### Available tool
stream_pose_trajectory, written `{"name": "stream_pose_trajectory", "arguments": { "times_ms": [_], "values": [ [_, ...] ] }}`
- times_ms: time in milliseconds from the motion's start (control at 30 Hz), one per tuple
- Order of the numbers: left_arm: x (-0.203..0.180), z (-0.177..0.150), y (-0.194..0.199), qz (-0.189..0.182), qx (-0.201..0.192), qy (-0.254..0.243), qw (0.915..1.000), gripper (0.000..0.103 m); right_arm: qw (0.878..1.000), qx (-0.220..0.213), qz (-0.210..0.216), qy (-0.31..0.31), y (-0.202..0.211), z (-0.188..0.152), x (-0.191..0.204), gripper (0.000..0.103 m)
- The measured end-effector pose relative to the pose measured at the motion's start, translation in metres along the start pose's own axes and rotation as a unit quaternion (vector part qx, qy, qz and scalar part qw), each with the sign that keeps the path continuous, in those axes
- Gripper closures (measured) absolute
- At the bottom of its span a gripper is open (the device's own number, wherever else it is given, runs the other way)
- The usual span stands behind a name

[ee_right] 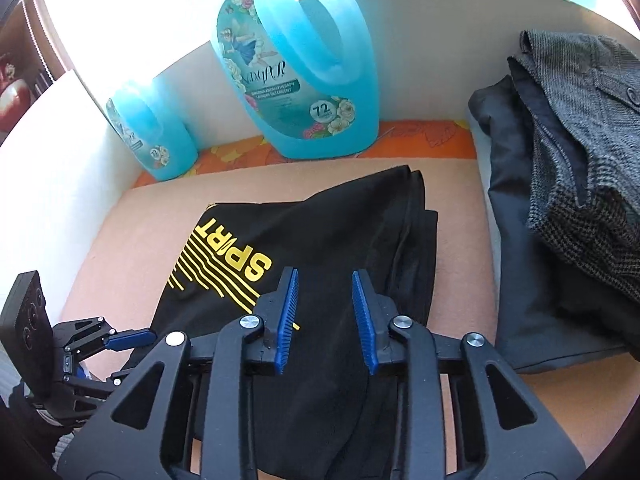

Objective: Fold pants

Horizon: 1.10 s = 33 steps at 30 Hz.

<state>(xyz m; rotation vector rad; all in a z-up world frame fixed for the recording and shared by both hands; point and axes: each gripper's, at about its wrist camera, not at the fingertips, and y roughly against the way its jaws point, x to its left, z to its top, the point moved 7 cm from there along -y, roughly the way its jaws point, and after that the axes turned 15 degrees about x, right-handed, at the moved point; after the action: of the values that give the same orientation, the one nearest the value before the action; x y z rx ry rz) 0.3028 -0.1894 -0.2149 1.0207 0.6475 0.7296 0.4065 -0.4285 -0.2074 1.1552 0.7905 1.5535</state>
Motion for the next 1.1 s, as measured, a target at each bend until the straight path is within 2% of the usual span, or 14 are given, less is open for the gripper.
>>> {"name": "stream_pose_trajectory", "arguments": {
  "times_ms": [67, 100, 133, 300, 433, 633, 833, 867, 900, 967, 1033, 1100],
  "values": [
    [0.003, -0.002, 0.003, -0.001, -0.001, 0.002, 1.0, 0.066, 0.997, 0.01, -0.068, -0.03, -0.005, -0.002, -0.022, 0.073],
    [0.005, -0.003, 0.006, 0.001, -0.002, 0.004, 1.0, 0.066, 0.995, 0.011, -0.089, -0.043, -0.004, -0.004, -0.033, 0.073],
    [0.009, -0.004, 0.01, 0.005, -0.006, 0.006, 1.0, 0.066, 0.994, 0.01, -0.091, -0.053, -0.002, -0.007, -0.04, 0.073],
    [0.041, 0.001, 0.031, 0.019, -0.026, 0.042, 0.9986, 0.066, 0.995, -0.005, -0.076, -0.062, 0.018, -0.025, -0.047, 0.073],
    [0.063, 0.007, 0.038, 0.022, -0.037, 0.072, 0.9965, 0.066, 0.997, -0.009, -0.016, -0.074, 0.037, -0.047, -0.038, 0.07],
    [0.065, 0.012, 0.037, 0.027, -0.041, 0.072, 0.9962, 0.066, 0.998, -0.023, 0.025, -0.049, 0.058, -0.075, -0.01, 0.07],
    [0.057, 0.016, 0.036, 0.022, -0.041, 0.064, 0.9969, 0.066, 0.999, 0.021, -0.024, -0.03, 0.035, -0.077, 0.0, 0.071],
    [0.057, 0.016, 0.036, 0.022, -0.042, 0.062, 0.9969, 0.066, 0.999, 0.021, -0.027, -0.027, 0.034, -0.079, 0.001, 0.079],
    [0.057, 0.016, 0.036, 0.024, -0.042, 0.062, 0.9969, 0.066, 0.999, 0.02, -0.03, -0.022, 0.034, -0.081, 0.001, 0.098],
    [0.059, 0.015, 0.036, 0.028, -0.041, 0.062, 0.9969, 0.066, 0.999, -0.004, -0.036, -0.019, 0.044, -0.085, 0.004, 0.099],
    [0.062, 0.015, 0.035, 0.029, -0.039, 0.064, 0.9968, 0.066, 0.997, -0.029, -0.075, -0.015, 0.057, -0.09, 0.002, 0.099],
    [0.066, 0.015, 0.032, 0.03, -0.036, 0.067, 0.9966, 0.066, 0.997, 0.0, -0.073, -0.014, 0.047, -0.096, 0.0, 0.099]
  ]
}}
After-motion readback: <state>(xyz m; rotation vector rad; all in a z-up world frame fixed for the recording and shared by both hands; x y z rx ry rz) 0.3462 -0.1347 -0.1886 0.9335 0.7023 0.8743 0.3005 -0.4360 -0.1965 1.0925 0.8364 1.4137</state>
